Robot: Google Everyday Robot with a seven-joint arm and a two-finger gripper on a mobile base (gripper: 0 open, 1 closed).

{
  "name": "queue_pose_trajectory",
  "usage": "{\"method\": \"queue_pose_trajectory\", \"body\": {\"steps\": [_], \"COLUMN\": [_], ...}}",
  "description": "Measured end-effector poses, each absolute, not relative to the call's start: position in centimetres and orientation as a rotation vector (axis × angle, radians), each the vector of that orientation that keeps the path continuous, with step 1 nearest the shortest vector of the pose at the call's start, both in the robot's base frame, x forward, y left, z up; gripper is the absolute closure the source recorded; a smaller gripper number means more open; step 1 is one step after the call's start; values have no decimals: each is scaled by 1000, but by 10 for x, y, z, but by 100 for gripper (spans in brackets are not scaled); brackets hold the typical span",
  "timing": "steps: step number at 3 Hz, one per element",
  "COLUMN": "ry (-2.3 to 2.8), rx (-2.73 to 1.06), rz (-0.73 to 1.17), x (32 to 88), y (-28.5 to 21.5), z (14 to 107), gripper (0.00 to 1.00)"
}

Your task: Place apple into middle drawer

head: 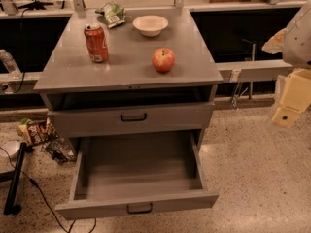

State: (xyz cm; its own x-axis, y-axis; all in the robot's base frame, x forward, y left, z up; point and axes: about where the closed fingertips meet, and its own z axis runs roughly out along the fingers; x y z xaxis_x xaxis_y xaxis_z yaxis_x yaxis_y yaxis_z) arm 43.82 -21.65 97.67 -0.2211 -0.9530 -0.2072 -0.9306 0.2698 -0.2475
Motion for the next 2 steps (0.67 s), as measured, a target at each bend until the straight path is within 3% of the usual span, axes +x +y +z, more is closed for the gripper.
{"method": "queue_pose_trajectory", "body": {"steps": [2], "ry": [2205], "rx": [-1655], "rz": [3], "x": [457], "y": [-200], "z": [964], "gripper": [0]}}
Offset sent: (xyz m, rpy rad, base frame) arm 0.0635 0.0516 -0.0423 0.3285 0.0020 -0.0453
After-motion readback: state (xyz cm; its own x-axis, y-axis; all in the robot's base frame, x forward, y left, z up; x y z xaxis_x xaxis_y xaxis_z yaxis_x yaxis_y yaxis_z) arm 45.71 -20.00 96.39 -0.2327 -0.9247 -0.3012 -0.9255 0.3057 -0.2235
